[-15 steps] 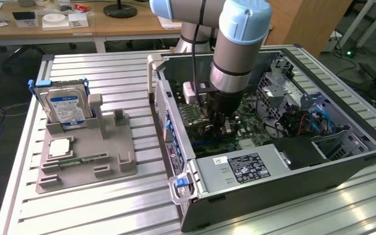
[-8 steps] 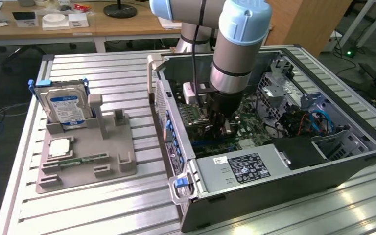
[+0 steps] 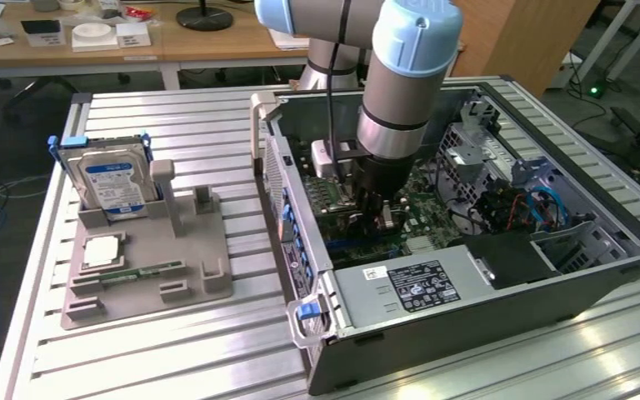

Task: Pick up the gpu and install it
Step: 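Insert the gpu into the slot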

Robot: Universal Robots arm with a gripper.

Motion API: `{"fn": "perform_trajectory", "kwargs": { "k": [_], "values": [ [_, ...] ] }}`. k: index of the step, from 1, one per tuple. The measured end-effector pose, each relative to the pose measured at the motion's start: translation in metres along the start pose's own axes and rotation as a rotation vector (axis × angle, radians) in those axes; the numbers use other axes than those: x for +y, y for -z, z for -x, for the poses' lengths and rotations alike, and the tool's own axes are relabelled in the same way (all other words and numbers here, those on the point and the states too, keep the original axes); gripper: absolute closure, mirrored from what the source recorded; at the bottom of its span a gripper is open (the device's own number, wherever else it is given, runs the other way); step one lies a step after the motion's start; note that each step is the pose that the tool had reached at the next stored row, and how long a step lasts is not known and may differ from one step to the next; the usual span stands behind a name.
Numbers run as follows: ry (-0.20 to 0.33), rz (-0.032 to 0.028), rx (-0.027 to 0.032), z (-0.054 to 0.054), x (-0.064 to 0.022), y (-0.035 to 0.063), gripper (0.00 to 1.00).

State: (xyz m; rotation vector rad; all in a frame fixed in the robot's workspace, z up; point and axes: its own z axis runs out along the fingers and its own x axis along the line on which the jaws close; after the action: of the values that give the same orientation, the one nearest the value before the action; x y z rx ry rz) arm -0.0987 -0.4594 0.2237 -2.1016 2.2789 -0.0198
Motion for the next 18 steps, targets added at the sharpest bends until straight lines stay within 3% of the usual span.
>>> {"fn": "perform_trajectory", "kwargs": {
  "k": [18],
  "values": [
    [0.0, 0.0003, -0.0004, -0.0001, 0.0017, -0.0037, 0.72]
  ]
}}
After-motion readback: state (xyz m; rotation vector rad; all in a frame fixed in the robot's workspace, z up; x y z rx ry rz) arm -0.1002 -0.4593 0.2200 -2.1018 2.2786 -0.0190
